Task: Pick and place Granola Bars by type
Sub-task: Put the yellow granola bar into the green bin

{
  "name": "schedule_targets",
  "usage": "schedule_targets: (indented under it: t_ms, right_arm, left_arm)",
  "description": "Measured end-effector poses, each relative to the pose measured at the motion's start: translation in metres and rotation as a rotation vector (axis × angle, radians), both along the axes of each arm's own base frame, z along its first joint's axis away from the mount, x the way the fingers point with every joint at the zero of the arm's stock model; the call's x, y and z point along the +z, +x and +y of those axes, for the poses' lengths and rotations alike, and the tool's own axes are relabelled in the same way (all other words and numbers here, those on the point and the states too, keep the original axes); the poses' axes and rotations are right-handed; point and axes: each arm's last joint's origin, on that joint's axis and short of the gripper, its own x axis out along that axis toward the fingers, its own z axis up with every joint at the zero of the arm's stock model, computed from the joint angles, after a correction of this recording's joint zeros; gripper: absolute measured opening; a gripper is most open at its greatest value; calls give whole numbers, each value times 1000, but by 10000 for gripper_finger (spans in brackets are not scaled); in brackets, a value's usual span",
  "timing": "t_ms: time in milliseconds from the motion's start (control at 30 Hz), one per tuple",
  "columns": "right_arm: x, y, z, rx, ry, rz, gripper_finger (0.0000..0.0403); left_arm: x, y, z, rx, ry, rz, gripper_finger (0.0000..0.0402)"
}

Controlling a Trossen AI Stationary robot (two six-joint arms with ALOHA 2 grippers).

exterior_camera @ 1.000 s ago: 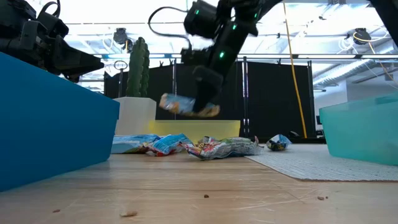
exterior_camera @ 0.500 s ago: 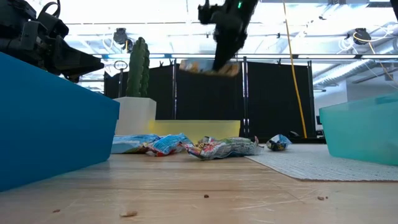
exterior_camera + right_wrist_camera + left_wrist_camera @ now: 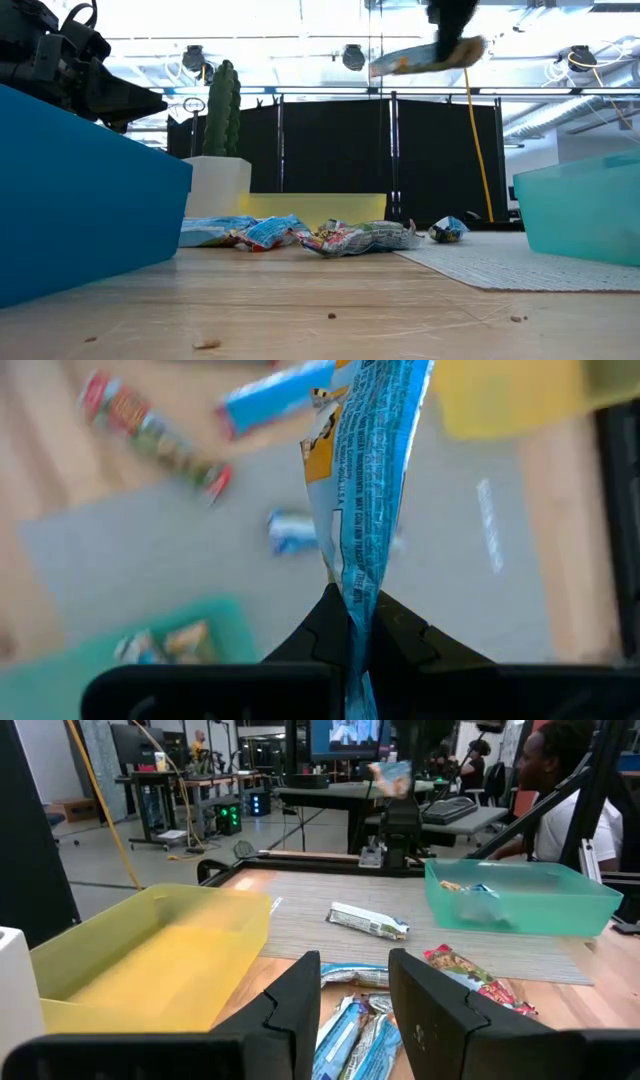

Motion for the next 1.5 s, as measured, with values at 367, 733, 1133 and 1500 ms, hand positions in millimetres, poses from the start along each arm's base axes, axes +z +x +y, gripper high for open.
schedule_targets:
  t_ms: [367, 733, 1133, 1500]
  right_arm:
    - [15, -40, 51, 129, 91, 26, 5]
    - [-1, -68, 96, 171, 169, 100, 5]
    - [-42, -103, 122, 144, 163, 218, 5]
    - [-81, -113, 146, 84, 183, 166, 4]
  left_arm:
    - [0, 0, 0, -1, 0, 0, 124]
    - [0, 0, 0, -1, 0, 0, 124]
    - [0, 0, 0, 0, 0, 0, 124]
    - [0, 0, 0, 1, 0, 0, 124]
